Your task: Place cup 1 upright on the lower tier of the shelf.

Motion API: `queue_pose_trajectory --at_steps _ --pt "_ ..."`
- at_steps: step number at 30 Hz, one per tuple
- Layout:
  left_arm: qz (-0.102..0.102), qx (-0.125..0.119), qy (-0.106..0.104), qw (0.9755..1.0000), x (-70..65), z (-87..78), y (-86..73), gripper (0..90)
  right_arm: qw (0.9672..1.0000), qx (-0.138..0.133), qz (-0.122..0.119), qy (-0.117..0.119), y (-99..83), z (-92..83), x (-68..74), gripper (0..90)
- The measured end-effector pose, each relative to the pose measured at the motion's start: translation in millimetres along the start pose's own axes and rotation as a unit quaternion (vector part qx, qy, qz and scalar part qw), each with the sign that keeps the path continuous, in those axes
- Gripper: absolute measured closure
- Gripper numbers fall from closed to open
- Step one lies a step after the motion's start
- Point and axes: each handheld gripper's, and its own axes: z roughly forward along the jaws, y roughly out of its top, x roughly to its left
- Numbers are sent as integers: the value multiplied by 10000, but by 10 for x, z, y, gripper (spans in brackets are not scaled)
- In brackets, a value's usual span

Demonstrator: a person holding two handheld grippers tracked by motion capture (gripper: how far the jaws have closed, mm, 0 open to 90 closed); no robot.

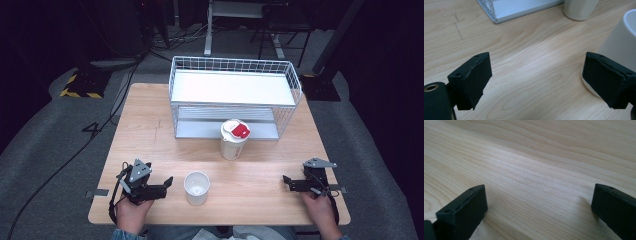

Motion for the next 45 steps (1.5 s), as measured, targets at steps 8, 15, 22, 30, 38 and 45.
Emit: queue_pose_trajectory --at_steps 8,15,22,30,38,45 --pt "59 -229 -236 9994 -124 -185 44 94 10000 -1 -2 0 0 0 0 5" --pt "151 -448 -399 9981 -294 -319 39 94 10000 -1 2 -3 0 0 2 5" --pt "163 -687 -942 9930 -442 -300 76 92 10000 0 3 -3 0 0 4 5" --pt "304 -757 -1316 9879 -606 -168 52 49 10000 8 8 9 0 -1 9 5" --pt "276 -794 -1466 9856 -668 -34 6 17 10000 8 3 15 0 -1 10 5" --pt "236 -895 -1496 9844 -723 105 -39 0 10000 7 -1 14 0 -1 10 5"
